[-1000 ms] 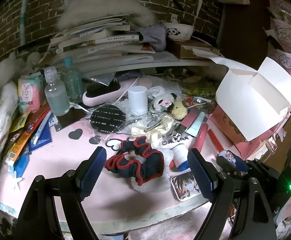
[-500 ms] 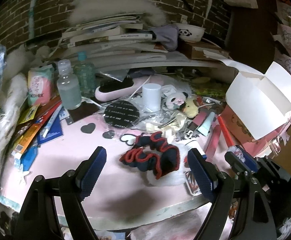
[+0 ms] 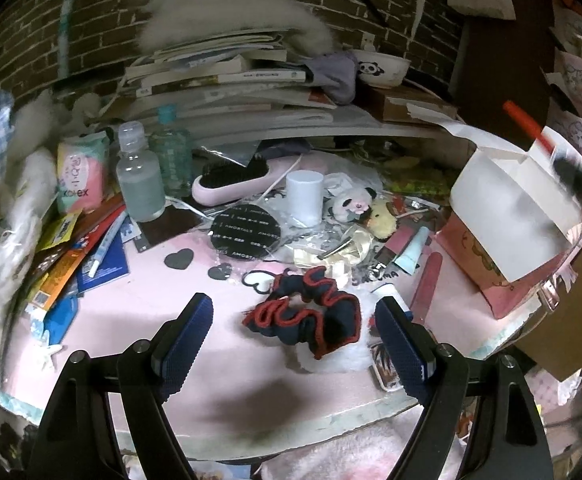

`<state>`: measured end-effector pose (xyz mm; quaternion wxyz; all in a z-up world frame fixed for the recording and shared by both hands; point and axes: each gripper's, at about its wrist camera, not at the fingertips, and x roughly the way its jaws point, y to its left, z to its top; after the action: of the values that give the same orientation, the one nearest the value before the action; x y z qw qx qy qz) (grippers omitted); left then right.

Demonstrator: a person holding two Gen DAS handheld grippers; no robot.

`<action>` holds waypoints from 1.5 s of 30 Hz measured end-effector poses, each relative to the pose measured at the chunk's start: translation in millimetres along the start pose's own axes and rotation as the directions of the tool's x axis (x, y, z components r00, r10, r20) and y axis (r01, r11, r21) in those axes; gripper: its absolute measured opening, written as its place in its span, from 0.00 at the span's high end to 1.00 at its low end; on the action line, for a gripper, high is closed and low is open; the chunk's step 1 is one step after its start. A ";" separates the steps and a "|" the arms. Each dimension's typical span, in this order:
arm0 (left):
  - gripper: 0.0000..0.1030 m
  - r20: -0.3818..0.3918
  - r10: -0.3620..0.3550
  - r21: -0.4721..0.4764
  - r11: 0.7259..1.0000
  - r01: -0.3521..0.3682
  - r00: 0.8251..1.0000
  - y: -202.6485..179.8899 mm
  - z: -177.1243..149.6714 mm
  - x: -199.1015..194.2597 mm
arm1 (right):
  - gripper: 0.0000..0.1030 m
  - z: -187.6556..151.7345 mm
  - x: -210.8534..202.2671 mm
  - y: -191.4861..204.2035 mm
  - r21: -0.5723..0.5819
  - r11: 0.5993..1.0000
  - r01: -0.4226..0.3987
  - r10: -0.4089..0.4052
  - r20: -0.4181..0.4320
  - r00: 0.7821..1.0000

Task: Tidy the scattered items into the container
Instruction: 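Carry the red clip into the box and open the right gripper, then grasp the navy-and-red scrunchie with the left gripper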

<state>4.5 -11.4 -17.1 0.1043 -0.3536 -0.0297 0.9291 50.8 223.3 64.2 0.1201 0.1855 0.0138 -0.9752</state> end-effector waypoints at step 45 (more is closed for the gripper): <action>0.21 -0.040 -0.062 0.029 0.998 0.063 0.997 -3.1 -12.9 27.3 | 0.24 14.5 5.1 2.7 -0.047 0.993 -0.107 0.098 -0.161 0.982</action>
<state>-6.3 -2.7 -44.1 0.1393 -0.3687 -0.0247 0.9187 41.6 218.5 75.8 0.1738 0.2593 0.0405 -0.9492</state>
